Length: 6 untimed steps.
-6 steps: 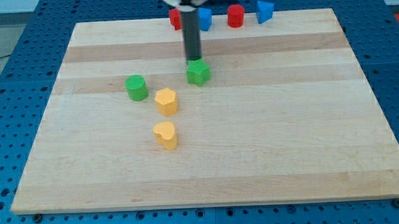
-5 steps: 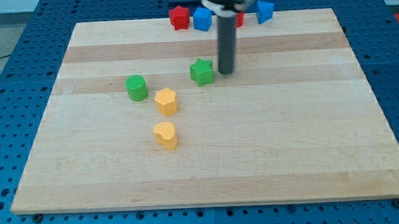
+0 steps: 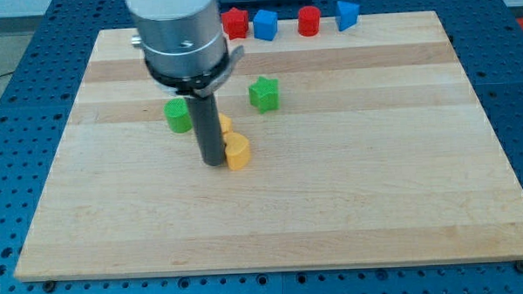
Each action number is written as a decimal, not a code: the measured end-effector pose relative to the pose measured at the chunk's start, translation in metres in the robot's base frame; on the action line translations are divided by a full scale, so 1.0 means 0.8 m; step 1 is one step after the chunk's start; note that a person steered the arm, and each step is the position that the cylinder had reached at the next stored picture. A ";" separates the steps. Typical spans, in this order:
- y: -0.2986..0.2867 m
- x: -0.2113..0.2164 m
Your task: Place the arm right to the blue triangle
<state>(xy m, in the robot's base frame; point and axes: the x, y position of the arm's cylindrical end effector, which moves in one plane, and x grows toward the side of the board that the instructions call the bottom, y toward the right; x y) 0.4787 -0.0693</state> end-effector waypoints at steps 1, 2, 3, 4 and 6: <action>0.020 -0.006; 0.034 -0.007; 0.037 -0.007; 0.017 -0.038; 0.216 -0.123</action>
<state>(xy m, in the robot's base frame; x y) 0.3800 0.1031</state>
